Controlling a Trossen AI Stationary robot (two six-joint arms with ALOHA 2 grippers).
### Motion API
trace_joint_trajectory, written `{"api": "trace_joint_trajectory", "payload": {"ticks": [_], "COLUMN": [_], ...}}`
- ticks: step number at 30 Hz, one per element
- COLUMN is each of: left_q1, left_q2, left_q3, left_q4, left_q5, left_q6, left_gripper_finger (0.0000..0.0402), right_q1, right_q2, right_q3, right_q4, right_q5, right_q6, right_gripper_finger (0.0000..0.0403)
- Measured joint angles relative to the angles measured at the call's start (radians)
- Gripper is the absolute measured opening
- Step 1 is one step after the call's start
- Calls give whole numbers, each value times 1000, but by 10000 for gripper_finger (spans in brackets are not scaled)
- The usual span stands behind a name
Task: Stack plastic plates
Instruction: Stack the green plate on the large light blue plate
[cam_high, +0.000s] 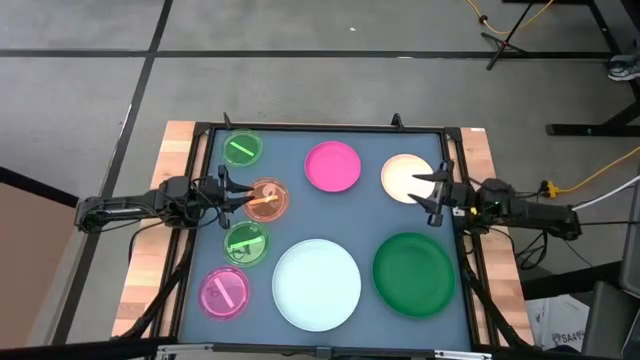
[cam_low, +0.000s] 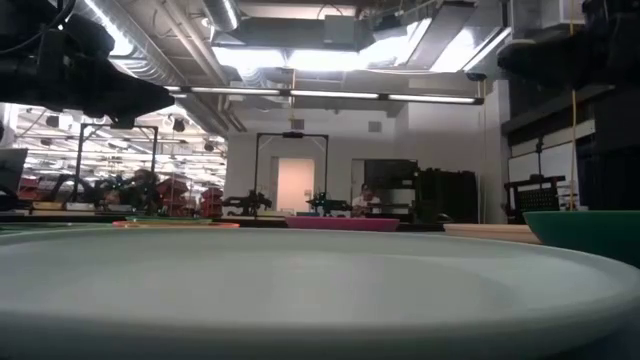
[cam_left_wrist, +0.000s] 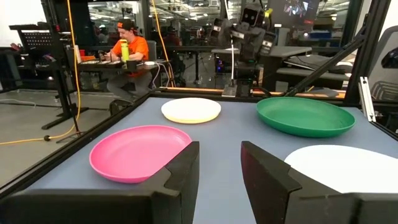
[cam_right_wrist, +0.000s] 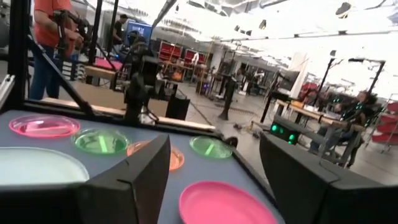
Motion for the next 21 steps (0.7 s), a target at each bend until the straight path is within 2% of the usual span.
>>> {"api": "trace_joint_trajectory", "payload": {"ticks": [5,11,17,21], "left_q1": [0,0,0,0], "left_q2": [0,0,0,0], "left_q3": [0,0,0,0], "left_q4": [0,0,0,0], "left_q5": [0,0,0,0], "left_q6": [0,0,0,0], "left_gripper_finger": [111,111,111,111], "right_q1": [0,0,0,0], "right_q2": [80,222,391,492], "right_q3": [92,267,437,520], "right_q4": [-45,-332,-580,-678], "right_q5": [29,113,111,52], "right_q6": [-31,-25,6,-2], "right_gripper_finger": [246,246,246,246]}}
